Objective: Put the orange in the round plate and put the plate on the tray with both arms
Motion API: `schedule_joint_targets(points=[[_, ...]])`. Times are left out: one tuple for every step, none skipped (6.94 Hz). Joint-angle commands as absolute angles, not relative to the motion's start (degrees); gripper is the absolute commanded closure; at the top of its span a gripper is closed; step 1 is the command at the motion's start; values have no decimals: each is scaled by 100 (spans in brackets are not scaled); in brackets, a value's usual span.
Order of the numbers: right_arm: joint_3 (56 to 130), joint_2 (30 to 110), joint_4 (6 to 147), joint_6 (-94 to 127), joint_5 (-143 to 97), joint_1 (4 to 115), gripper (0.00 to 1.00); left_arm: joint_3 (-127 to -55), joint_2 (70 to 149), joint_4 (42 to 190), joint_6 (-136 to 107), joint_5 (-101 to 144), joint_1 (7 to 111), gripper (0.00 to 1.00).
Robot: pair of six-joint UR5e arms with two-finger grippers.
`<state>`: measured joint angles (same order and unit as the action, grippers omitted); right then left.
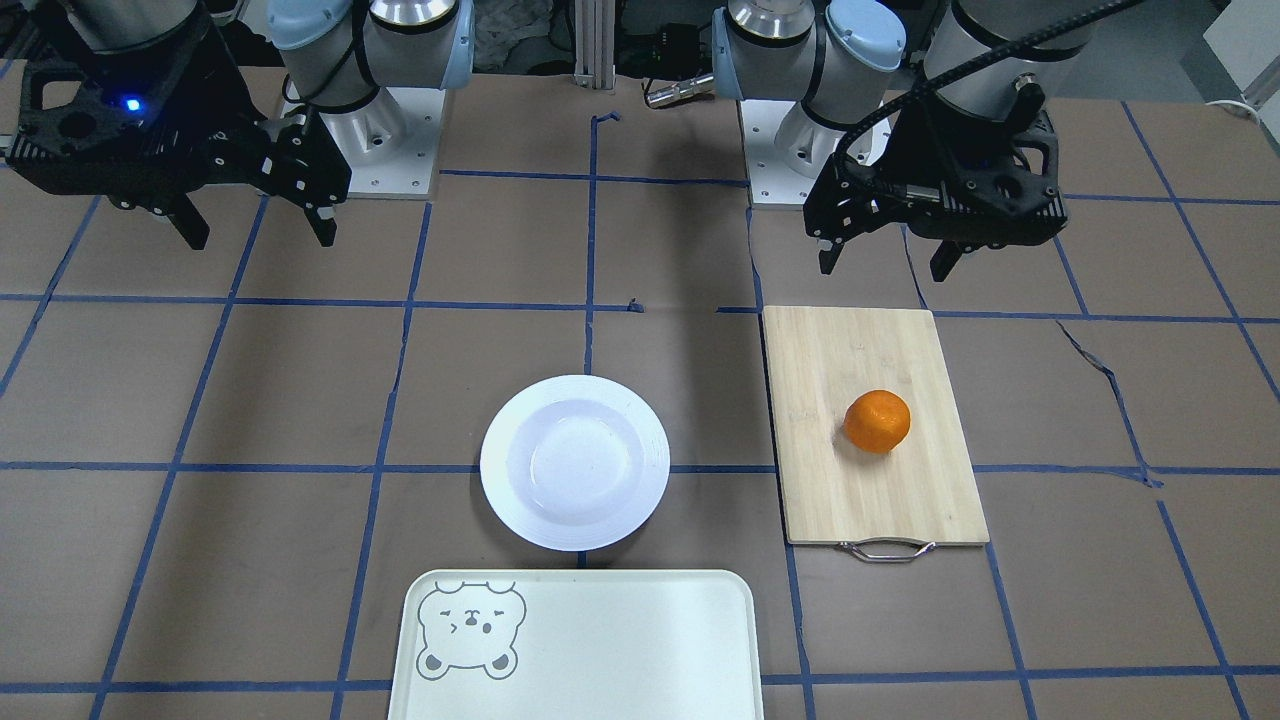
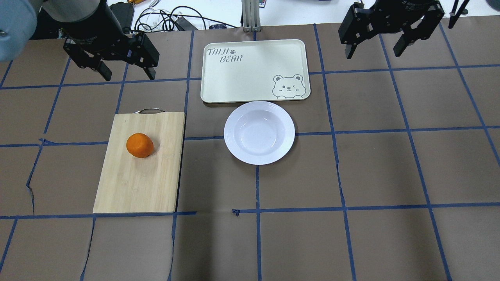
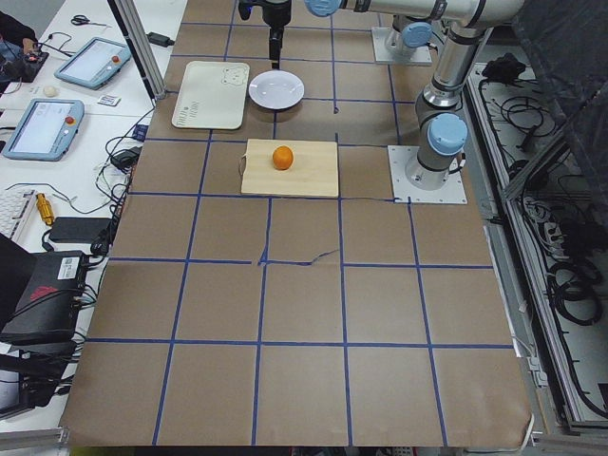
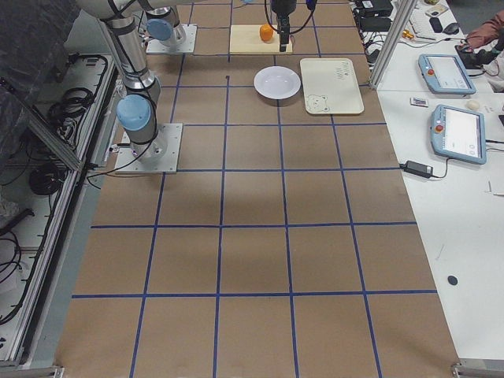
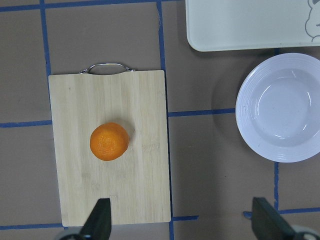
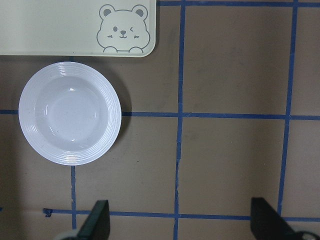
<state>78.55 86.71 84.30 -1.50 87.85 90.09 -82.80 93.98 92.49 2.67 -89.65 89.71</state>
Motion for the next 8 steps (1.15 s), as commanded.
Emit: schedule_joint_targets(points=[[7945, 8684, 8446, -167, 8780, 9000, 0, -8628, 9737, 9194, 299, -8982, 8686, 0], [7945, 8684, 8446, -158, 8780, 9000, 0, -9092, 9921, 8776, 308, -9009, 8466, 0], [7945, 8692, 8446, -150, 8772, 9000, 0, -9601, 10001, 8102, 308, -9026, 8325, 0], [7945, 8684, 8446, -158, 8771, 9000, 0, -10033, 10150, 7547, 308, -9035, 8228, 0], [7945, 8684, 8446, -150, 8763, 9000, 0, -10333, 10308, 7080, 308, -9122, 8131, 0], [7945, 8692, 8446, -158, 8771, 9000, 0, -10519, 10484, 6710, 316, -9262, 8086, 0], [7945, 8684, 8446, -158, 8780, 9000, 0, -10590, 10616, 6628, 569, -9298, 8060, 0], [7945, 8692, 8446, -158, 8780, 9000, 0, -10634, 10722, 6636, 797, -9403, 8033, 0]])
